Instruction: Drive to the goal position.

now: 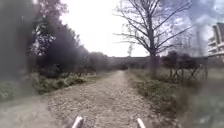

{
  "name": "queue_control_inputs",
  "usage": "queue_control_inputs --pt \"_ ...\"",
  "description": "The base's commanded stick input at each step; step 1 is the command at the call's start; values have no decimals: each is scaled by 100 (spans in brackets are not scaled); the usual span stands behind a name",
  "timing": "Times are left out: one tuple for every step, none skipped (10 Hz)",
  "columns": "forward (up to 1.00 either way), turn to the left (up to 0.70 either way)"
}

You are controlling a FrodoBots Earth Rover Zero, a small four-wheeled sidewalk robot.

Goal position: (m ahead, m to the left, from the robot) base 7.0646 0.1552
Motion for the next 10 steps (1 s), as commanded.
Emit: queue_control_inputs --pt "70 0" --pt "70 0" --pt "70 0" --pt "71 0" --pt "81 0" --pt "85 0" --pt "85 0" --pt "85 0" --pt "85 0" --pt "85 0"
